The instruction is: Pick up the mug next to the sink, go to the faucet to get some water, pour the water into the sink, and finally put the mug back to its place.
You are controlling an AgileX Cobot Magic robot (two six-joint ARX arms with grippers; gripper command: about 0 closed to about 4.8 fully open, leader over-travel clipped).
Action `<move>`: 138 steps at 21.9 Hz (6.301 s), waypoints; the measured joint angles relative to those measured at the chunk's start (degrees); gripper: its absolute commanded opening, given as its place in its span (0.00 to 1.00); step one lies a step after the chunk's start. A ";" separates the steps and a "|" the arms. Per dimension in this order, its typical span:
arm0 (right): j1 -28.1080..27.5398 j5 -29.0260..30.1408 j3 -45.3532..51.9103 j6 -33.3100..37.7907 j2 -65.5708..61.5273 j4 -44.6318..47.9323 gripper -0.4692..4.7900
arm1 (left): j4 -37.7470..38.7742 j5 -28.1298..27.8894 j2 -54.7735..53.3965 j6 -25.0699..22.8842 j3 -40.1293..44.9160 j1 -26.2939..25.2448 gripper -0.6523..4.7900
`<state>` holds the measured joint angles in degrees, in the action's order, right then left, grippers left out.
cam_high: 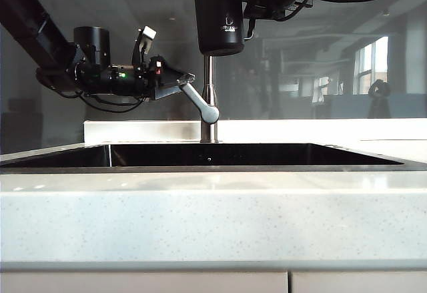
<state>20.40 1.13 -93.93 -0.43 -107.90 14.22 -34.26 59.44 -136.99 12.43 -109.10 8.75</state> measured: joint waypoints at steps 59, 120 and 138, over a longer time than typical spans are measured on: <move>-0.02 0.00 0.00 -0.20 0.00 -0.55 0.09 | 3.48 -15.56 0.02 -13.29 0.04 0.39 0.67; 0.61 -18.95 0.04 -62.14 5.11 -2.32 0.09 | 0.87 -17.51 0.02 -13.92 0.07 0.00 0.67; -22.01 -5.49 38.95 10.14 9.77 24.33 0.09 | 0.85 -17.46 0.02 -12.83 0.07 0.04 0.67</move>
<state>-1.61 -4.36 -54.98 9.72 -98.13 38.54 -33.41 41.98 -136.97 -0.40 -109.03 8.80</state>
